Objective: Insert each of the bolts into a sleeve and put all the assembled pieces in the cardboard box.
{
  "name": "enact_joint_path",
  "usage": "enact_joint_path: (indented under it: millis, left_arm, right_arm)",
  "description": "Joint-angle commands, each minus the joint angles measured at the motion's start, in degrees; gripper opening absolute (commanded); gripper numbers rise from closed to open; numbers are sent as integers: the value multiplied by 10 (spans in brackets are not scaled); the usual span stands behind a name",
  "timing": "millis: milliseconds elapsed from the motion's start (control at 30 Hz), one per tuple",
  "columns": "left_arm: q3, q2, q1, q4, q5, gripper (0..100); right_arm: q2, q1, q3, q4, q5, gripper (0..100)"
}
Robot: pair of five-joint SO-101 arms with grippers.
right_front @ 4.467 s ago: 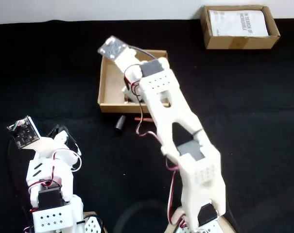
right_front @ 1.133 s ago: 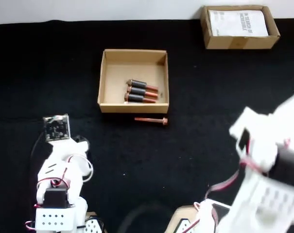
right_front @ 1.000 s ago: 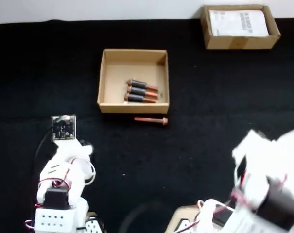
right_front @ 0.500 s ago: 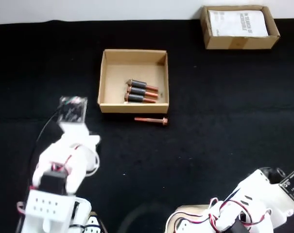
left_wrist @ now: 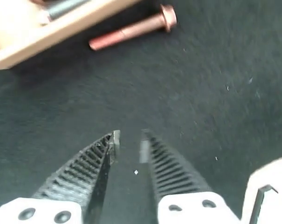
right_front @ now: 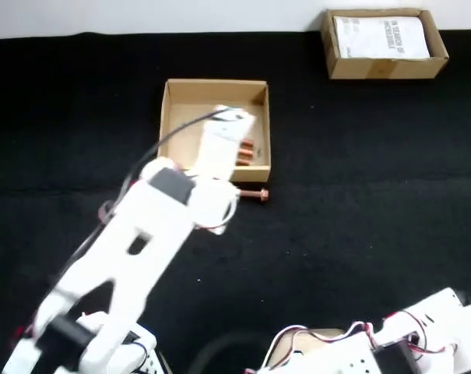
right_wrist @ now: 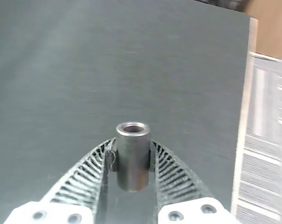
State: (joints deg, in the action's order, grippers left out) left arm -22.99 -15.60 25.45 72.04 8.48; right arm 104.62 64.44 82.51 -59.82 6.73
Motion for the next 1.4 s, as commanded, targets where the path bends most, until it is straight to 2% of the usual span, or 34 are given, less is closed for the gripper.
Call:
enact_joint_path:
  millis: [0, 67, 233, 367, 433, 533, 700, 833, 967, 1033, 1100, 1367]
  left_arm:
    - [91, 95, 14, 19, -5, 181]
    - [129, 149, 10, 19, -62, 181]
    - [238, 276, 8, -10, -297, 181]
    - [320, 360, 15, -10, -385, 184]
    - [362, 400, 27, -2, -453, 184]
    - [444, 468, 36, 47, -569, 184]
    - [631, 604, 20, 109, -673, 184]
    - [778, 711, 2, 150, -711, 182]
    - [896, 807, -4, 170, -713, 179]
    - [943, 844, 0, 179, -713, 127]
    - [991, 867, 0, 195, -713, 4]
    - [1057, 899, -1, 273, -705, 8]
  right_arm:
    - [4, 73, 64, 93, 33, 8]
    - [4, 99, 109, 152, 48, 8]
    - [4, 131, 206, 297, 76, 8]
    - [4, 126, 211, 310, 74, 8]
    - [3, 117, 211, 327, 72, 8]
    - [3, 108, 211, 353, 72, 8]
    - [3, 95, 211, 378, 76, 8]
    - [3, 89, 211, 378, 76, 8]
    - [3, 87, 211, 378, 76, 8]
    - [4, 77, 211, 378, 76, 8]
    - [4, 69, 211, 379, 76, 8]
    - [4, 15, 202, 422, 71, 8]
